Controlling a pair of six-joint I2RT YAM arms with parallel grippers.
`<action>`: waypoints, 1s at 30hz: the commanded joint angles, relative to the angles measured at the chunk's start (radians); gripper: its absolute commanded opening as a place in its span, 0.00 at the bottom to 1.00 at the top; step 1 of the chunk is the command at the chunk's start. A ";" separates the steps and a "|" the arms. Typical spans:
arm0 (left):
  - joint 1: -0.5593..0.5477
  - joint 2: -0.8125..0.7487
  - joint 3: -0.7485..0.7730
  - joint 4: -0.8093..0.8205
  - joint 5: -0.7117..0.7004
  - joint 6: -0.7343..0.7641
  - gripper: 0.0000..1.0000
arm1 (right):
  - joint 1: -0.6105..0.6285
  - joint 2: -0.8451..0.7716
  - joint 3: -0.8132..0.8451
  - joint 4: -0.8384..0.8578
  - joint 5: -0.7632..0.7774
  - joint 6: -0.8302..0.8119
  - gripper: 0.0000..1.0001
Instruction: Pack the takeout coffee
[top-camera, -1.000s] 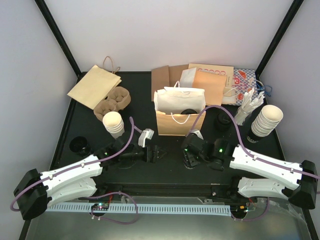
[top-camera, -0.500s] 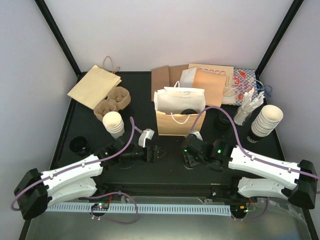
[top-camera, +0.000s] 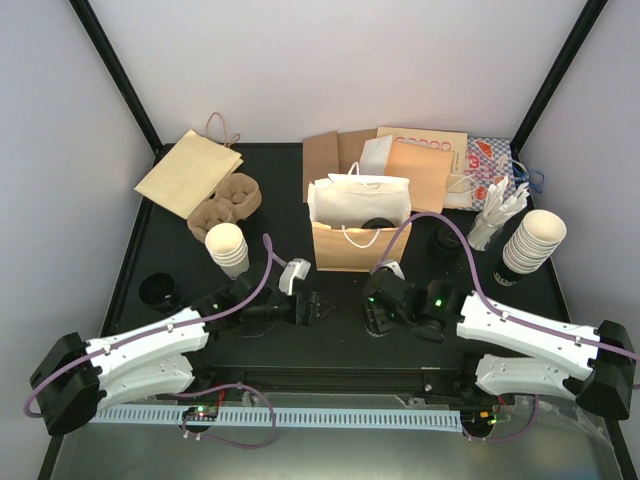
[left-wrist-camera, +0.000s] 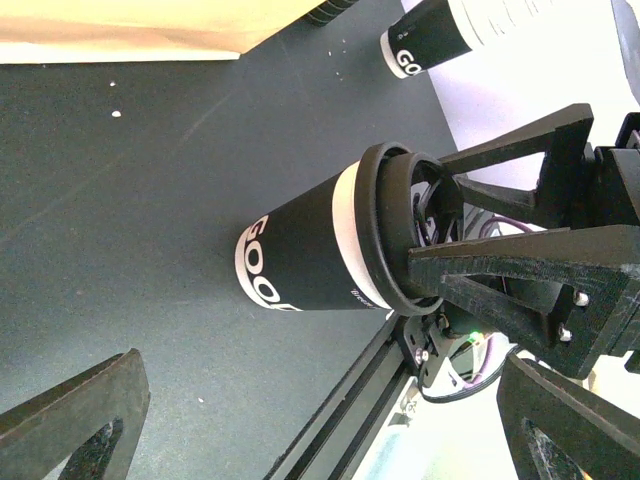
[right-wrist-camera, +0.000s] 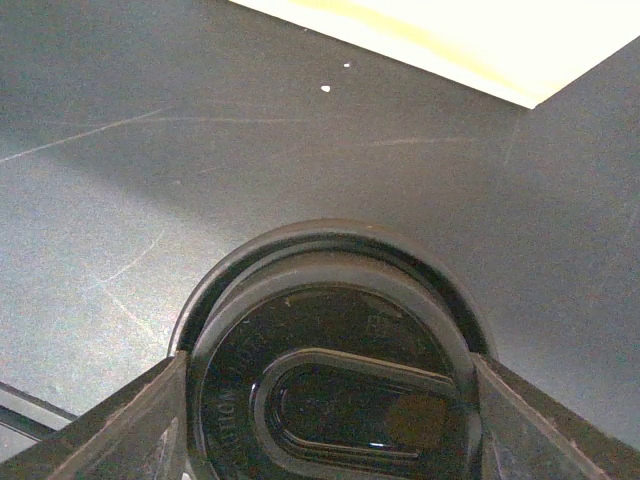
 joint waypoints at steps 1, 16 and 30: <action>-0.007 0.014 0.039 0.044 -0.008 -0.014 0.98 | -0.006 0.029 -0.046 -0.010 -0.050 0.016 0.69; -0.006 0.026 0.041 0.043 -0.028 -0.022 0.98 | -0.007 0.070 -0.019 0.001 -0.201 -0.049 0.69; -0.006 0.066 0.050 0.051 -0.020 -0.034 0.95 | 0.073 0.102 0.021 0.006 -0.211 -0.077 0.69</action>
